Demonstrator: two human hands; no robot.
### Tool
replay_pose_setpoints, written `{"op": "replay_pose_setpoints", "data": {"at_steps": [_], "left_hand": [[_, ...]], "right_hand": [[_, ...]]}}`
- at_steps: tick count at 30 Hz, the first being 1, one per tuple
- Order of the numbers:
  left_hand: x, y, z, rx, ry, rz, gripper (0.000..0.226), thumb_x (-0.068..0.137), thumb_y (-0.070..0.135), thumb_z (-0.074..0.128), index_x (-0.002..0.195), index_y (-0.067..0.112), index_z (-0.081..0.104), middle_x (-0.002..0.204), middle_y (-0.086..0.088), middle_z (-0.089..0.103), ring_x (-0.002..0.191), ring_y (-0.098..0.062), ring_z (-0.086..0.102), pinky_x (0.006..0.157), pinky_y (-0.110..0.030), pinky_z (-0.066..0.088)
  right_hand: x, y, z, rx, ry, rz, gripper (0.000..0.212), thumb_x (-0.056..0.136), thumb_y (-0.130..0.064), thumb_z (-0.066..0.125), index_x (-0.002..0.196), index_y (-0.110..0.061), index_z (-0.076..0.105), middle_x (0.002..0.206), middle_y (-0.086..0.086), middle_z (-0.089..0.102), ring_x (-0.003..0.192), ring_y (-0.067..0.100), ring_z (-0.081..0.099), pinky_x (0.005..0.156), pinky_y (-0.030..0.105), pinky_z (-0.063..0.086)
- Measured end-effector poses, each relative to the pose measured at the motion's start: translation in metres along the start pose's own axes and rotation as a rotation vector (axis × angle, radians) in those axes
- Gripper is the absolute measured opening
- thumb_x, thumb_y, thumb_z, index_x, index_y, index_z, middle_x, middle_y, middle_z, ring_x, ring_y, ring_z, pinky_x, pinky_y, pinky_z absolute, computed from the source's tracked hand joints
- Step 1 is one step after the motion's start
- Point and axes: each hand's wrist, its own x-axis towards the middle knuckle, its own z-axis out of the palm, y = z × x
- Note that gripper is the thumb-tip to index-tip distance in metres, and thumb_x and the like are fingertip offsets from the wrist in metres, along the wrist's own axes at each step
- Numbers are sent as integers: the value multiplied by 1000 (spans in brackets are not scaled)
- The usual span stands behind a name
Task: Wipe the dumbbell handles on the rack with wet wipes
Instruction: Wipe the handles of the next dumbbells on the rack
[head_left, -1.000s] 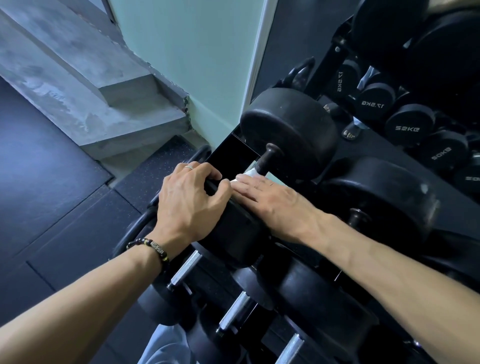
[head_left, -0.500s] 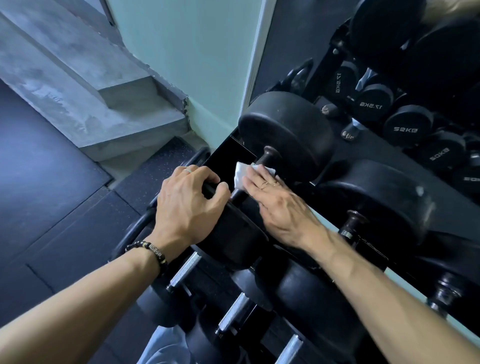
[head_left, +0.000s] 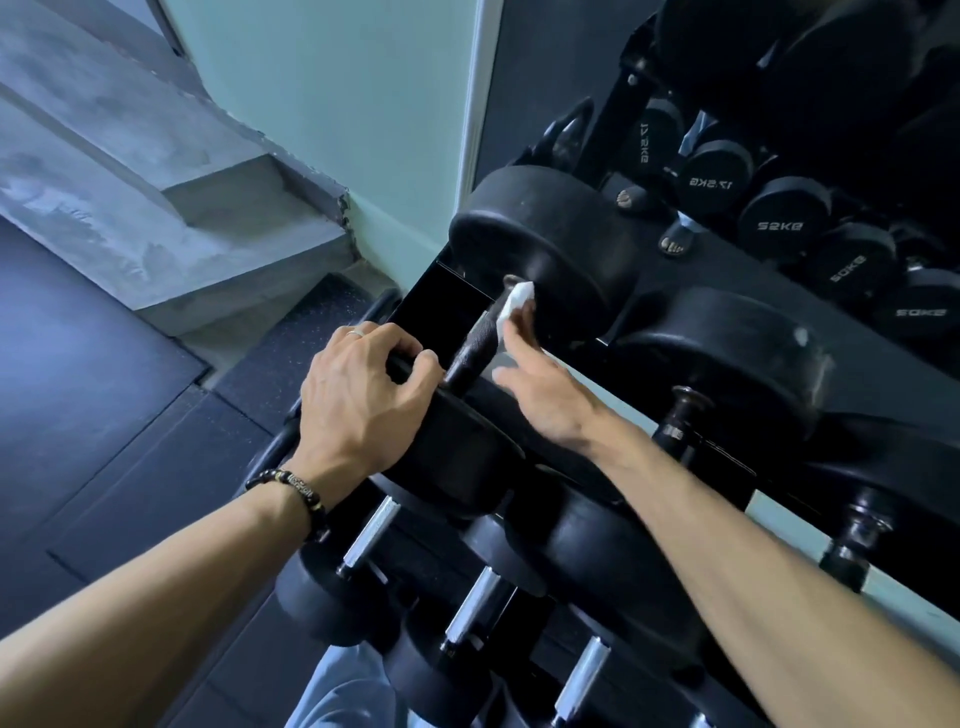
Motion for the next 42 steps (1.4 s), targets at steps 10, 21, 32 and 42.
{"op": "replay_pose_setpoints", "data": {"at_steps": [10, 21, 32, 42], "left_hand": [[0, -1, -1, 3, -11, 3, 30, 81, 46, 44, 85, 25, 66, 89, 11, 59, 96, -11, 45, 80, -30, 31], [0, -2, -1, -11, -26, -4, 32, 82, 46, 45, 88, 24, 67, 93, 7, 63, 103, -16, 50, 81, -28, 29], [1, -3, -1, -19, -51, 20, 29, 83, 45, 45, 85, 25, 66, 88, 10, 62, 98, -12, 50, 79, -25, 28], [30, -37, -10, -239, -385, 56, 73, 75, 71, 27, 124, 26, 59, 124, 7, 51, 107, -9, 49, 88, -31, 38]], "right_hand": [[3, -14, 12, 661, 67, 137, 41, 98, -60, 34, 102, -28, 58, 133, 2, 59, 139, 34, 44, 120, 46, 31], [1, -22, 8, 752, 82, 239, 92, 93, -79, 11, 120, -11, 68, 124, 27, 63, 132, 30, 53, 105, 36, 46], [-1, -32, 15, 670, 35, 276, 71, 91, -82, 14, 90, -13, 29, 96, 12, 46, 98, 33, 48, 94, 42, 40], [2, -38, 31, 707, 583, 466, 51, 104, -40, 43, 134, -2, 60, 124, 23, 67, 112, 39, 67, 102, 53, 51]]}}
